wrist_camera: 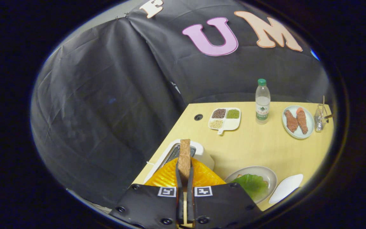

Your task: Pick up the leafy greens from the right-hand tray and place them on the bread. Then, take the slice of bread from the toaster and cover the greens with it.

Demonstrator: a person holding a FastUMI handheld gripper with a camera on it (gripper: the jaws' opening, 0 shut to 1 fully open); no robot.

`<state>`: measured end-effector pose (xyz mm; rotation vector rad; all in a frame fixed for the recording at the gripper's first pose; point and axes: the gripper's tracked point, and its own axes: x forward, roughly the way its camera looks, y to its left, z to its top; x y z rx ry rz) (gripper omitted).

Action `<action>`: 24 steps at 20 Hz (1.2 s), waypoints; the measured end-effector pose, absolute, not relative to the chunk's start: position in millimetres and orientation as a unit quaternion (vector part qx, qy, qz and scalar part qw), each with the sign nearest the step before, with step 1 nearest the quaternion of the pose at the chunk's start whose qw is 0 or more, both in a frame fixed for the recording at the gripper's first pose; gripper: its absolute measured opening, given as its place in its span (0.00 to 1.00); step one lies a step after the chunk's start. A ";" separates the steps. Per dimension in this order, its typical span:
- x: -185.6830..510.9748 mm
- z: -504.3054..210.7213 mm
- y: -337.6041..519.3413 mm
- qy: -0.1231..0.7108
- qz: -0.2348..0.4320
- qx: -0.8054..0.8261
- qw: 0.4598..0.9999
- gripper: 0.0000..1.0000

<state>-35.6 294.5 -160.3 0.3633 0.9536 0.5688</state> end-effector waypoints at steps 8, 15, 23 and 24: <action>-37.9 -205.9 244.5 0.466 0.224 0.186 0.835 0.07; -48.1 -251.6 214.4 0.484 0.193 0.188 0.833 0.07; -61.9 -293.6 199.6 0.511 0.173 0.211 0.815 0.07; -63.6 -297.7 196.8 0.514 0.168 0.215 0.813 0.07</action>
